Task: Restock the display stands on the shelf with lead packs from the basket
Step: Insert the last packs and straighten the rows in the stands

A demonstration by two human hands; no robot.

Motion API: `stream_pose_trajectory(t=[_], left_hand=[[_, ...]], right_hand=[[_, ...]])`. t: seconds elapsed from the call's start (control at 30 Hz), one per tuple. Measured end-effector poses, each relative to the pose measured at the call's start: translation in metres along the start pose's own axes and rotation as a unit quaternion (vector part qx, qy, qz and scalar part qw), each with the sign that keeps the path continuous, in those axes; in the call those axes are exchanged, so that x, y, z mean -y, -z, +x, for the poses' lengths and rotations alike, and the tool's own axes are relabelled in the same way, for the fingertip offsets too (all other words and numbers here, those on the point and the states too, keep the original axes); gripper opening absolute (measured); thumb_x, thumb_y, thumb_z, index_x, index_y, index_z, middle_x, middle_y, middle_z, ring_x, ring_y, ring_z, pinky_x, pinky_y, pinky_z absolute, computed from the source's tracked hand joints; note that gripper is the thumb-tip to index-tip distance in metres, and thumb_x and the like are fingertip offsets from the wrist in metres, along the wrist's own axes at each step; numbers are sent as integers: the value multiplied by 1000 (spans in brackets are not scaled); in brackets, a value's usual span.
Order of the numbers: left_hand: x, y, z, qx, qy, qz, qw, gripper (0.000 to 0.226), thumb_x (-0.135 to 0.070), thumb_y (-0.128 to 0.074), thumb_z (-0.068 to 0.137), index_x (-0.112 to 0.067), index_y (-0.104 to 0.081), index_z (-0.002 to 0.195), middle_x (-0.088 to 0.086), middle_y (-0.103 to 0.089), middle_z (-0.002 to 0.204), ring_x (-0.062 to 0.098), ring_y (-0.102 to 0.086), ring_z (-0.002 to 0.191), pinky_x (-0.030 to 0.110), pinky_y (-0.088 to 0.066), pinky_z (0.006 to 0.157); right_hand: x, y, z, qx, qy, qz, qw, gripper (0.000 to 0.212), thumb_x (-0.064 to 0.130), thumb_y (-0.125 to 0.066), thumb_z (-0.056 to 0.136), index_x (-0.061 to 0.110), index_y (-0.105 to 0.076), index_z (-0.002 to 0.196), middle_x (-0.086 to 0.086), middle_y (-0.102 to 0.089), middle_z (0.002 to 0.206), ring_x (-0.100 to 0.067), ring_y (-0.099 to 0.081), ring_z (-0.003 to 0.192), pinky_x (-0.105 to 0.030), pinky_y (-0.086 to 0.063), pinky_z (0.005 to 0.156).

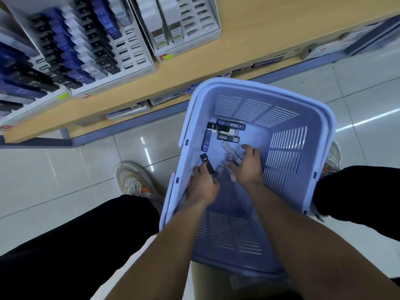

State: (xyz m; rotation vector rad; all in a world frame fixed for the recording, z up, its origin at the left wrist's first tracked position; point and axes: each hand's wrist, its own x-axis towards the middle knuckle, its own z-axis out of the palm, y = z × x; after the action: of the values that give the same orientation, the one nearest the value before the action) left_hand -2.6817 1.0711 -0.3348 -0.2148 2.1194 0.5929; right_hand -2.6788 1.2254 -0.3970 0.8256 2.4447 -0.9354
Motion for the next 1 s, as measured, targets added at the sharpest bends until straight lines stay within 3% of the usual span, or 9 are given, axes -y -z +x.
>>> stream_pose_trajectory(t=[0.13,0.2,0.27,0.37,0.5,0.63,0.73,0.9,1.0], left_hand=[[-2,-30,18,-42,46,-6,998,72,-29,-56,101,-7,-14,155,19,-29,154,41,-45,132,52,-47,102],[-3,-41,23,-81,42,7,996,62,-19,-54,101,-8,-18,151,20,-37,147,41,-49,127,52,-49,97],[-2,-46,31,-101,55,-9,993,56,-25,-57,100,-11,-23,143,21,-49,138,43,-58,118,52,-53,90],[3,-41,41,-96,96,-24,990,46,-27,-66,95,-11,-32,122,20,-65,121,41,-67,105,53,-56,86],[-7,-32,47,-88,86,-45,991,51,-37,-69,93,-5,-40,120,23,-65,119,43,-66,106,51,-55,87],[-13,-29,58,-84,95,-73,989,46,-27,-69,93,-5,-42,122,21,-64,122,41,-64,110,50,-55,89],[-10,-30,60,-89,86,-110,986,38,-25,-69,93,-8,-46,118,16,-65,118,36,-64,106,45,-54,87],[-8,-34,63,-118,74,-121,983,30,-31,-71,91,-16,-46,96,11,-66,98,32,-65,90,40,-54,76],[-10,-39,64,-138,77,-116,981,25,-28,-73,90,-16,-51,91,10,-66,94,31,-63,90,34,-47,74]], right_hand=[[-3,8,-9,-17,-58,75,995,68,31,-77,84,11,-43,139,-13,-44,136,-28,-57,111,-40,-51,94],[-10,10,-19,10,-94,66,993,68,25,-77,85,14,-42,142,-13,-43,139,-31,-55,117,-41,-51,96],[-14,12,-27,40,-105,30,993,69,17,-74,85,15,-40,145,-15,-44,139,-34,-54,119,-39,-50,94],[-17,7,-33,72,-93,25,993,69,14,-73,83,16,-41,144,-15,-49,130,-31,-56,110,-33,-50,85],[-12,-6,-32,77,-83,41,993,68,16,-78,79,18,-42,137,-12,-55,121,-26,-60,97,-28,-51,75],[-6,-8,-22,83,-101,65,989,69,10,-76,84,15,-35,140,-5,-53,115,-16,-52,92,-25,-44,74],[-5,-7,-11,84,-111,85,987,62,7,-79,80,15,-40,128,-6,-63,111,-16,-59,88,-27,-48,73],[-10,-1,-1,74,-122,91,986,51,21,-85,74,20,-44,104,3,-62,88,-20,-64,82,-27,-45,66],[-9,-4,1,75,-109,90,987,44,22,-85,74,21,-48,98,3,-62,91,-20,-64,82,-29,-48,69]])
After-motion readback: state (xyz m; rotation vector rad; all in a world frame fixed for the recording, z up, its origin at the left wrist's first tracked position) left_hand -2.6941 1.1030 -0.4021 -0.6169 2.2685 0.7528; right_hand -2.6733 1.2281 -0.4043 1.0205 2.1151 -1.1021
